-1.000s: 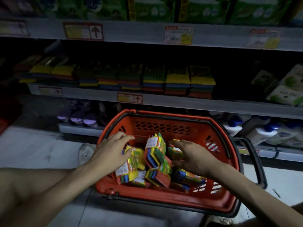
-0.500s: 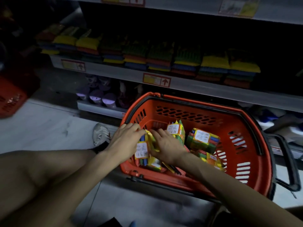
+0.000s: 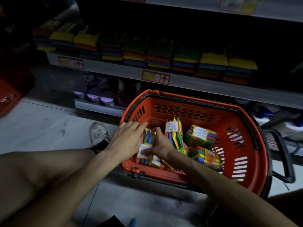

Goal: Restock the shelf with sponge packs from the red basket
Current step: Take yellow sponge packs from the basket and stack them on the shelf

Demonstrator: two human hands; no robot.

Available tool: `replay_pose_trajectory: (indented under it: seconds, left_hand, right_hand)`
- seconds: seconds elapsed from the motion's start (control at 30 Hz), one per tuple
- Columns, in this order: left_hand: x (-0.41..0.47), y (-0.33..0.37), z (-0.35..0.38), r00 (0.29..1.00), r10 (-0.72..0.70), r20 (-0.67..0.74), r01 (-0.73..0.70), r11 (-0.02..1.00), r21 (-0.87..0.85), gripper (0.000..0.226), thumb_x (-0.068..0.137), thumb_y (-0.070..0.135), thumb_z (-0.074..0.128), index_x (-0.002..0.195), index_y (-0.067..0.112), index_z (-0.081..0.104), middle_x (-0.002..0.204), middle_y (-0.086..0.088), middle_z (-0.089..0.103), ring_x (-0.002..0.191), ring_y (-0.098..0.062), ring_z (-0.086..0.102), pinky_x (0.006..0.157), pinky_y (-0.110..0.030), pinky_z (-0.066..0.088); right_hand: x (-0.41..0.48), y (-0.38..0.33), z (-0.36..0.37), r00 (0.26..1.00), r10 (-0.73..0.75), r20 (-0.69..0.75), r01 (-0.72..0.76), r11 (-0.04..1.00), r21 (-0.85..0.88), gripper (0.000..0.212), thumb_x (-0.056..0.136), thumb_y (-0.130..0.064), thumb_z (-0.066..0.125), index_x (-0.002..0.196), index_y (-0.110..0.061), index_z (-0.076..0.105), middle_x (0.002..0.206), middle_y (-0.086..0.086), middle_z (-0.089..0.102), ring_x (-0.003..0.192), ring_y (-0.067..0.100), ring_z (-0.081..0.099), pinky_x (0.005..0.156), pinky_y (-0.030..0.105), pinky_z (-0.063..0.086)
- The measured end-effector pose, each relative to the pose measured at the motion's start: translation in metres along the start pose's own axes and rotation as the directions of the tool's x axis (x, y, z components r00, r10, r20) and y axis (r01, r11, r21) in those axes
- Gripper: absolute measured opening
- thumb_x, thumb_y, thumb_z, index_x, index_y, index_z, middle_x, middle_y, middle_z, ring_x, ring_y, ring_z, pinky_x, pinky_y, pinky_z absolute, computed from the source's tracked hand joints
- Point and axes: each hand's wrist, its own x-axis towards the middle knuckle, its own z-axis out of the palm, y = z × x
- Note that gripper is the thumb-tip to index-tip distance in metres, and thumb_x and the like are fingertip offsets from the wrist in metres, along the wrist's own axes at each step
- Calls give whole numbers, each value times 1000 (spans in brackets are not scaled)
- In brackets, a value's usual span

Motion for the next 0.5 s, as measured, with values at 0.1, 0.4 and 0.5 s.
replay_pose_trajectory:
  seconds: [0.1, 0.4, 0.5]
  left_hand:
    - [1, 4, -3, 999, -35, -5, 35, 995, -91, 63, 92, 24, 59, 153, 18, 42, 129, -1, 62, 117, -24, 58, 101, -39, 44]
    - [12, 44, -15, 994, -27, 108, 82, 837, -542, 67, 87, 41, 65, 149, 32, 42, 137, 13, 50, 126, -12, 53, 103, -29, 44]
    - [21, 61, -15, 993, -38, 115, 100, 792, -602, 87, 81, 51, 78, 154, 33, 33, 139, 11, 43, 126, -7, 49, 102, -28, 44]
  right_hand:
    - [-23, 0, -17, 998, -22, -57, 24, 999, 37, 83, 67, -30, 96, 126, -18, 39, 96, -5, 62, 86, 20, 63, 67, 29, 44]
    - [-58, -1, -106, 964, 116, -240, -61, 973, 225, 79, 63, -37, 97, 120, -17, 47, 89, -7, 65, 76, 10, 63, 54, 15, 45]
    - [-66, -9, -126, 965, 141, -223, -61, 942, 330, 65, 70, -32, 94, 115, -16, 50, 84, -2, 68, 62, 11, 61, 47, 16, 43]
